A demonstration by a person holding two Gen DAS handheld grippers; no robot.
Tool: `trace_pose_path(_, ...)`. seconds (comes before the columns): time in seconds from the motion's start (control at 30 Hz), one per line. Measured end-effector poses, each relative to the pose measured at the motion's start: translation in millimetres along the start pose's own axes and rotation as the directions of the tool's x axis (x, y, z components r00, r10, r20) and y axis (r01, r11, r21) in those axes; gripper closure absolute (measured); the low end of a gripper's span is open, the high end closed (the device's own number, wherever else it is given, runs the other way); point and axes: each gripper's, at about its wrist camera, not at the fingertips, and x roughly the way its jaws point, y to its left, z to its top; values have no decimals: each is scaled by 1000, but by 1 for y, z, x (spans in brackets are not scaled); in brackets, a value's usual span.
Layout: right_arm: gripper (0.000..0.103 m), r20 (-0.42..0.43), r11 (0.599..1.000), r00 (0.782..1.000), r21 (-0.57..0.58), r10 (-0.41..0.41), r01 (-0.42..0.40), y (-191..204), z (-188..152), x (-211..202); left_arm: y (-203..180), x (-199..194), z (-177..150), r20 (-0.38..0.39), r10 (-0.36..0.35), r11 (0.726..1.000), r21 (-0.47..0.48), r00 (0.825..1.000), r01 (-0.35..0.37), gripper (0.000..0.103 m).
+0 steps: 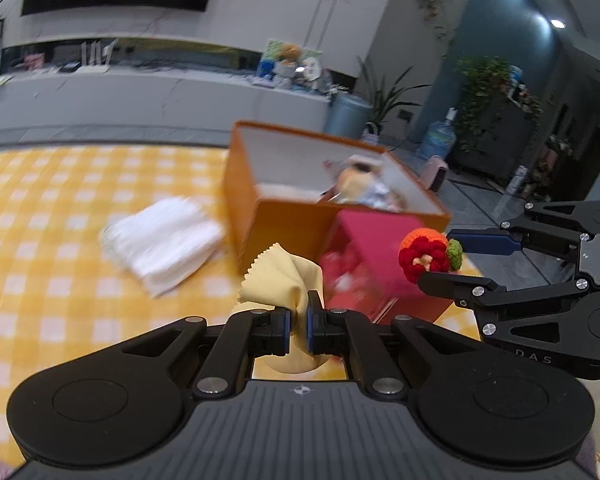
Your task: Organize soft objects
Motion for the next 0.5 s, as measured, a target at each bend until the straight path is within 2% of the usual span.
trace_pose_path(0.07, 65, 9, 1000, 1000, 19, -23, 23, -14, -2, -6, -10, 6, 11, 11, -13, 1000, 16, 1000, 13, 95)
trace_pose_path(0.13, 72, 15, 998, 999, 43, -41, 40, -28, -3, -10, -21, 12, 23, 22, -34, 999, 27, 999, 33, 95)
trace_pose_path(0.17, 103, 16, 997, 999, 57, -47, 46, -35, -3, -11, -25, 15, 29, 26, -45, 999, 30, 999, 45, 95)
trace_pose_path(0.33, 103, -6, 991, 999, 125, -54, 55, -70, -5, -2, -43, 37, 50, 32, -78, 996, 42, 996, 77, 95)
trace_pose_path(0.5, 103, -39, 981, 999, 193, 22, -14, -76, -21, 15, -41, 47, 45, -6, -93, 994, 52, 996, 93, 95)
